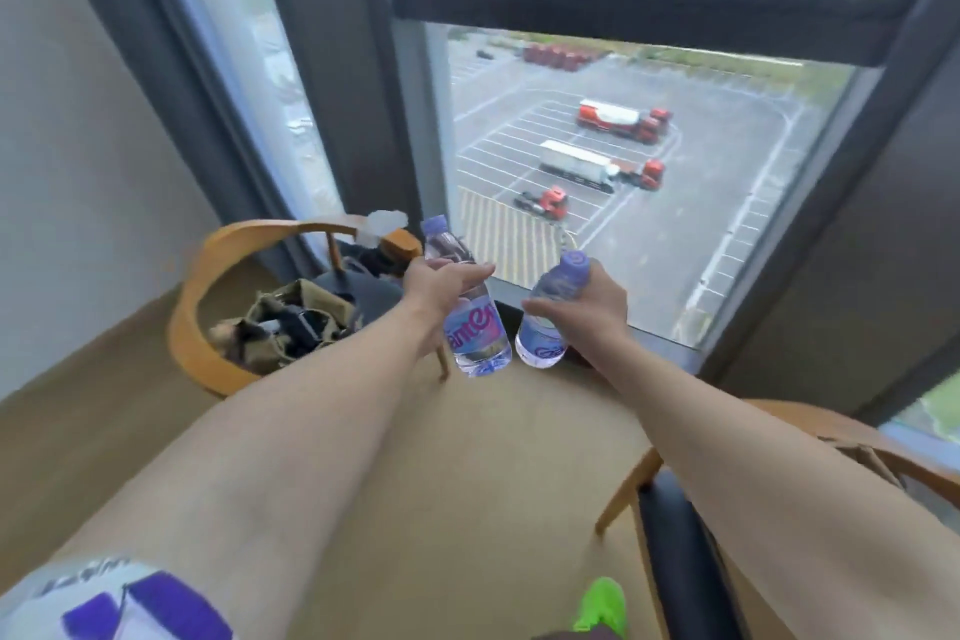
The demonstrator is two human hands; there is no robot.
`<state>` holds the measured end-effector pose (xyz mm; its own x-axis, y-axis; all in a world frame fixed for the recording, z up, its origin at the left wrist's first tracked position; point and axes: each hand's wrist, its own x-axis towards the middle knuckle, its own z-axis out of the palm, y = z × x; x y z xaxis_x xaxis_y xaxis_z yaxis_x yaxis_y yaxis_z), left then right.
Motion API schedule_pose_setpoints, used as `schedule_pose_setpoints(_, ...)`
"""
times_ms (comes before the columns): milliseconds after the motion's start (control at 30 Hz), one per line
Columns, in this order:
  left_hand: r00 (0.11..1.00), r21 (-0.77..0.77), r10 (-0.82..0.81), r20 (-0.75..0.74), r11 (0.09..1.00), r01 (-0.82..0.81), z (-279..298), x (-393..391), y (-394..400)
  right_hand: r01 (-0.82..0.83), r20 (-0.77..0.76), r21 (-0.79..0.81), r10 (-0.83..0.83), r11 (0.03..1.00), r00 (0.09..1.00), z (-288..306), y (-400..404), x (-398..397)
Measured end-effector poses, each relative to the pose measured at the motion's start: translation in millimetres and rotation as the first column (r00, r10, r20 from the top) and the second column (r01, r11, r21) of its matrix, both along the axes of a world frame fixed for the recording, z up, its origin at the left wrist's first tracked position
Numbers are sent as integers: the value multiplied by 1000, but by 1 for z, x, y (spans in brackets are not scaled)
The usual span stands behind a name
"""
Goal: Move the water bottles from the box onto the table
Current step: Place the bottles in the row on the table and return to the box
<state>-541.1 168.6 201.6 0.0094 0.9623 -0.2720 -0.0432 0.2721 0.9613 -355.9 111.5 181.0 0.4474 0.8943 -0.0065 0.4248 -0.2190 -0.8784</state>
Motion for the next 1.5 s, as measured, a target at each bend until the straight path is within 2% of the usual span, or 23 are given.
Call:
schedule_pose_setpoints(200,961,15,268,-61,963,-268,10,-128,-13,-351,-60,39,352,936,934,11,47,-122)
schedule_pose_setpoints(267,925,27,374,-67,927,-373,13,-164,-23,-464,-5,53,465,884,885,15,58,-159)
schedule_pose_setpoints(367,861,46,506,-46,863,-504,20,-210,-47,-634,69,46,630,772,773,23,70,-214)
schedule_pose_setpoints(467,778,56,628,-30,778,-626,31,-244,-76,-757,74,44,754,652,653,30,71,-265)
schedule_pose_setpoints(600,614,44,788,-50,616,-787,38,-285,-118,-876,95,43,871,480,482,39,62,-327)
schedule_pose_setpoints(767,393,41,918,-57,396,-917,45,-325,-176,-957,93,33,952,289,291,49,35,-402)
schedule_pose_setpoints(933,275,55,956,-96,281,-958,38,-381,-232,-990,77,21,987,141,142,48,-4,-482)
schedule_pose_setpoints(1100,145,74,984,-107,153,-985,25,-466,-289,-999,142,25,990,21,24,45,-53,-587)
schedule_pose_setpoints(1300,131,69,983,-127,141,-988,30,-590,-345,-999,150,4,988,-35,-34,46,-105,-721)
schedule_pose_setpoints(1500,170,62,974,-150,181,-982,40,-697,-387,-999,103,-5,993,-54,-54,54,-149,-833)
